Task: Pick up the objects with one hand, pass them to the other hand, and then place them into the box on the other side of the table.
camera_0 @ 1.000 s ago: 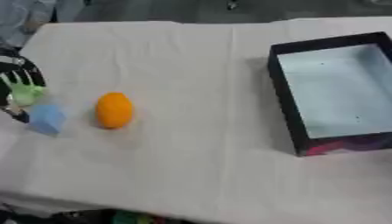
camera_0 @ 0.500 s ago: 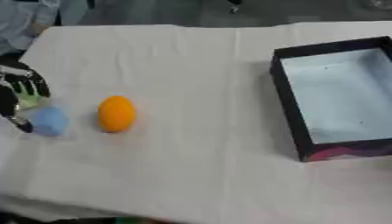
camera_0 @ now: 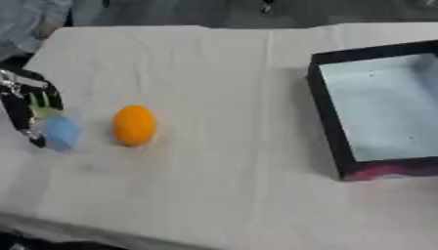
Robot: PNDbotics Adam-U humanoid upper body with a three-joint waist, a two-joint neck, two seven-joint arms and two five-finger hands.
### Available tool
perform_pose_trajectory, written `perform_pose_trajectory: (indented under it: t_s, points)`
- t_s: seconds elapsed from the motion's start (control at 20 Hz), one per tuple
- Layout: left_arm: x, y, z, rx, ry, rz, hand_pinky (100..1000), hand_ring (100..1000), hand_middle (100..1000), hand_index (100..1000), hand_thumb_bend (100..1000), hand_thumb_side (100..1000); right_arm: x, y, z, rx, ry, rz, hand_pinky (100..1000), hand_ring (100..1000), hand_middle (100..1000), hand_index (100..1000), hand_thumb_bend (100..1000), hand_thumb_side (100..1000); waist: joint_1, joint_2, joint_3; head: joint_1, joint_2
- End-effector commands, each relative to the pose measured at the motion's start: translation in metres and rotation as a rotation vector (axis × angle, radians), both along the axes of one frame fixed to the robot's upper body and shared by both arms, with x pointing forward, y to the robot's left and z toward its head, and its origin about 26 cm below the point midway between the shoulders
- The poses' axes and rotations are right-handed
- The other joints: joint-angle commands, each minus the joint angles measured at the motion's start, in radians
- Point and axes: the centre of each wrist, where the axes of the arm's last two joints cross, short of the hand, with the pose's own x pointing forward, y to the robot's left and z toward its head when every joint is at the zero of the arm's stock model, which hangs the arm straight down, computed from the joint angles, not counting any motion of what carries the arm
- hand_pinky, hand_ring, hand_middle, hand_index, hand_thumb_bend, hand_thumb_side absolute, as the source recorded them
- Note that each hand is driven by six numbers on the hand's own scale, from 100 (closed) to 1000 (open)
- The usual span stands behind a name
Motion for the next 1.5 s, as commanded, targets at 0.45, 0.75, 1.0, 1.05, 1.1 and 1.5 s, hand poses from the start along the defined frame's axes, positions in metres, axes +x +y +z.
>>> perform_pose_trajectory:
  t_s: [0.45, 0.75, 1.0, 1.05, 1.1, 1.5]
  points:
    - [0.005, 0.011, 0.001, 0.031, -0.057, 0.066, 827, 828, 781, 800, 666, 100, -0.002, 0.0, 0.009, -0.023, -0.024, 0.0, 976, 1000, 1000, 1000, 856, 272, -0.015, 0.003, -0.007, 0.009, -0.011]
    - [0.007, 0.01, -0.006, 0.026, -0.044, 0.061, 824, 824, 773, 770, 609, 100, -0.002, 0.0, 0.008, -0.022, -0.023, -0.001, 976, 1000, 1000, 1000, 855, 273, -0.016, 0.005, -0.008, 0.011, -0.012]
    - [0.007, 0.011, -0.007, 0.031, -0.012, 0.061, 823, 822, 768, 758, 572, 100, -0.002, -0.001, 0.007, -0.02, -0.019, -0.002, 977, 1000, 1000, 1000, 855, 272, -0.016, 0.003, -0.008, 0.013, -0.011]
    - [0.007, 0.011, -0.007, 0.032, -0.009, 0.061, 821, 820, 766, 751, 556, 100, -0.002, -0.001, 0.006, -0.019, -0.018, -0.002, 977, 1000, 1000, 1000, 854, 273, -0.016, 0.003, -0.008, 0.013, -0.011]
    - [0.007, 0.011, -0.008, 0.033, -0.004, 0.062, 819, 816, 761, 739, 501, 100, -0.002, -0.001, 0.006, -0.019, -0.017, -0.003, 977, 1000, 1000, 1000, 854, 274, -0.016, 0.003, -0.008, 0.013, -0.011]
    - [0.006, 0.013, -0.009, 0.028, 0.024, 0.077, 805, 793, 722, 627, 293, 100, -0.003, -0.002, 0.009, -0.008, -0.027, -0.004, 978, 1000, 1000, 1000, 851, 289, -0.016, -0.006, -0.014, 0.013, -0.001]
